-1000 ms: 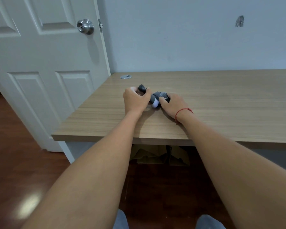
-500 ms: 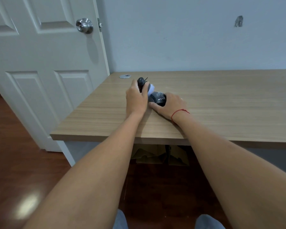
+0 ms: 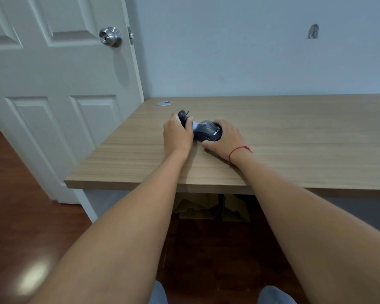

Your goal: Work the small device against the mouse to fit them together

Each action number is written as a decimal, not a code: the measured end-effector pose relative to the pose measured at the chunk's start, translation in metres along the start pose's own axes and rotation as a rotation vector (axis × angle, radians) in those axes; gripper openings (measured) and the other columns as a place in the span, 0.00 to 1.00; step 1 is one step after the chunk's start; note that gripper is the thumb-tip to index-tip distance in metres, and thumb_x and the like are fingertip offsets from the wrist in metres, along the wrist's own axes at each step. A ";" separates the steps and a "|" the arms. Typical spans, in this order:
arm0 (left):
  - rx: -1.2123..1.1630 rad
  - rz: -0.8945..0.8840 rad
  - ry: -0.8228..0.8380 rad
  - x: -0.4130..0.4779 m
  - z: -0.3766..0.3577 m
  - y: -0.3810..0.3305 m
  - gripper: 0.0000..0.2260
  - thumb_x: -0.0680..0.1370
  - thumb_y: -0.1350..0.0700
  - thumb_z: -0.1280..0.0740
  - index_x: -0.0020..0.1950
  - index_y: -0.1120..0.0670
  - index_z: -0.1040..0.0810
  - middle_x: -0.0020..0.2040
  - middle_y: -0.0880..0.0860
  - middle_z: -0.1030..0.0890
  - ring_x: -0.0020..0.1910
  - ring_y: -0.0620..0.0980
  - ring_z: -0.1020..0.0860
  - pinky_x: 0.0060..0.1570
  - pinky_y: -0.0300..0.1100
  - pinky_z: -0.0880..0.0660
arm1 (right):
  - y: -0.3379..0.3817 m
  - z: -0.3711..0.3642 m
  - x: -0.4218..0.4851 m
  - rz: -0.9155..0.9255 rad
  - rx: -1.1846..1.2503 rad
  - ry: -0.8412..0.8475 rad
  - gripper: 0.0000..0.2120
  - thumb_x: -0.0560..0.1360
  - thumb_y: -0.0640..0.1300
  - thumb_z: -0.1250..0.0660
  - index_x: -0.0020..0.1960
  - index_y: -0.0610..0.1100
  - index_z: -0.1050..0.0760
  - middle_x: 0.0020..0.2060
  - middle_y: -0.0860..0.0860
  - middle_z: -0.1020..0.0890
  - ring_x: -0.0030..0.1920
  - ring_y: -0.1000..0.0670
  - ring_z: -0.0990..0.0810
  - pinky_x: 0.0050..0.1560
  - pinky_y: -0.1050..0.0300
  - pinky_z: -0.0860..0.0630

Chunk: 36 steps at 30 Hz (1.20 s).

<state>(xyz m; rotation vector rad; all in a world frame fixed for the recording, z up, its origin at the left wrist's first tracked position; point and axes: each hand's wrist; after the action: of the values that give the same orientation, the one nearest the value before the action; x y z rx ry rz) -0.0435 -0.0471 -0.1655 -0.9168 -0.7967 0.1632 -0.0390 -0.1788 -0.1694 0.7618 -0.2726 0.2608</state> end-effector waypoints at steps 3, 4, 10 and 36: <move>-0.010 0.020 -0.066 0.000 0.002 -0.001 0.13 0.78 0.53 0.36 0.48 0.63 0.25 0.45 0.62 0.19 0.47 0.61 0.22 0.43 0.45 0.30 | 0.001 0.000 -0.001 0.025 0.012 -0.004 0.28 0.65 0.48 0.28 0.64 0.48 0.29 0.58 0.48 0.20 0.58 0.45 0.22 0.60 0.48 0.26; -0.073 -0.010 -0.073 0.000 0.002 -0.004 0.13 0.78 0.52 0.35 0.47 0.63 0.25 0.43 0.62 0.19 0.45 0.60 0.22 0.43 0.46 0.28 | 0.001 0.000 -0.001 0.029 0.018 -0.006 0.29 0.65 0.47 0.27 0.65 0.48 0.29 0.58 0.49 0.20 0.58 0.45 0.22 0.60 0.47 0.26; -0.028 0.047 -0.018 0.000 0.002 -0.001 0.13 0.77 0.53 0.34 0.47 0.64 0.25 0.45 0.62 0.19 0.47 0.61 0.21 0.44 0.47 0.27 | 0.000 0.003 -0.001 0.054 0.060 -0.011 0.27 0.66 0.44 0.26 0.64 0.47 0.28 0.59 0.48 0.20 0.59 0.45 0.23 0.61 0.47 0.25; -0.032 0.036 -0.046 0.002 0.000 0.001 0.10 0.78 0.55 0.35 0.47 0.63 0.26 0.41 0.57 0.22 0.42 0.57 0.25 0.40 0.41 0.33 | -0.009 0.003 0.005 0.073 0.176 0.030 0.31 0.67 0.36 0.27 0.68 0.43 0.32 0.64 0.45 0.25 0.64 0.46 0.27 0.59 0.62 0.34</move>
<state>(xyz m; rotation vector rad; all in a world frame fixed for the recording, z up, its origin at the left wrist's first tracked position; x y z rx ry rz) -0.0418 -0.0454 -0.1650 -0.9603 -0.8279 0.2044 -0.0317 -0.1859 -0.1713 0.9218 -0.2519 0.3685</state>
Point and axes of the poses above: each hand's wrist, its own x-axis towards the middle knuckle, its own z-axis out of the back of the hand, y = z × x
